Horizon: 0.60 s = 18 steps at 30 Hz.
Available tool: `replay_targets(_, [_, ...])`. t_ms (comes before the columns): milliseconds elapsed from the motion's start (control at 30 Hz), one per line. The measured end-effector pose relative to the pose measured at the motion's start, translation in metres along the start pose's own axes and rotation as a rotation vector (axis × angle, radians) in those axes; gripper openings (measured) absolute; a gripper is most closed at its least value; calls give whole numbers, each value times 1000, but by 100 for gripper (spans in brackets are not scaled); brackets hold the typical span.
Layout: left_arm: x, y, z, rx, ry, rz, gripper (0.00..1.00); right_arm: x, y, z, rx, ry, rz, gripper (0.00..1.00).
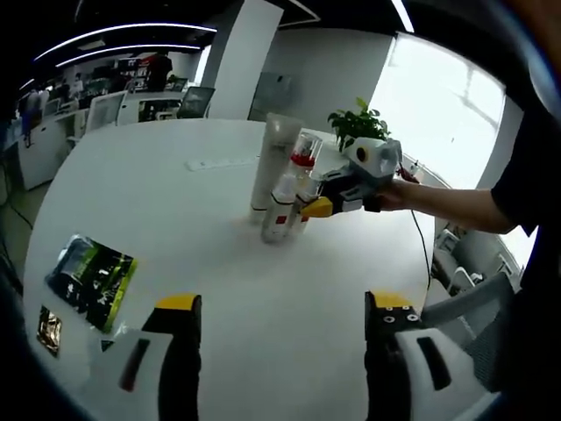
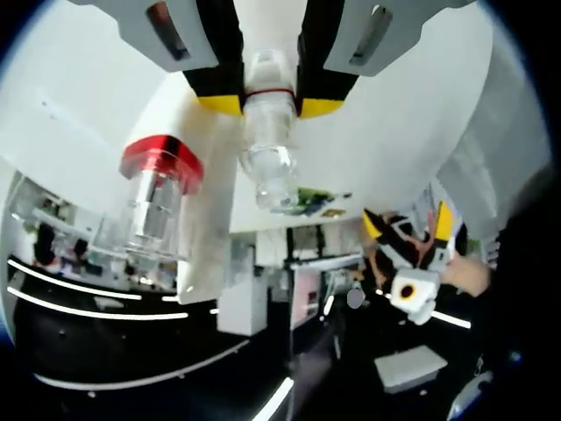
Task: Arrange the skincare products in the storage area until every visible bottle or jar stands upright without overlapping.
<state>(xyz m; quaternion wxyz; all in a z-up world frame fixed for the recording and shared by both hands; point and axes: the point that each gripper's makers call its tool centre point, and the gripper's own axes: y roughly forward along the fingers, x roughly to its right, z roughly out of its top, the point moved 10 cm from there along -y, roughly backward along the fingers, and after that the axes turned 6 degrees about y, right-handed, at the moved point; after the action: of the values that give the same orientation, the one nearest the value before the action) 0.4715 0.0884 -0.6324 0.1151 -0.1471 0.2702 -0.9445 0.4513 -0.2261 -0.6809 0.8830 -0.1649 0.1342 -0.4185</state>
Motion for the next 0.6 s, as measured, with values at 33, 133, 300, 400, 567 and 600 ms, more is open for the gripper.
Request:
replay_targets(33, [0,0,0,0,1,0,72,0,0,0,0,0,-2,16])
replay_targets(133, [1,0,0,-3,2,0,71,0,-1,0,-7,1,-6,17])
replay_targets(300, [1,0,0,-3,3,-1,71,0,-2,1,-9,7,-5,18])
replay_targets(400, [1,0,1,-3,3,-1,71,-2,-3,0,-16,10,-3,19])
replay_targets(567, [1,-2,2,0,-3,-4,72,-1,-7,-1,-27,24,-18,20])
replay_targets(600, [1,-2,2,2,-5,-4,72,-1,-9,-1,-26,28,-23,20])
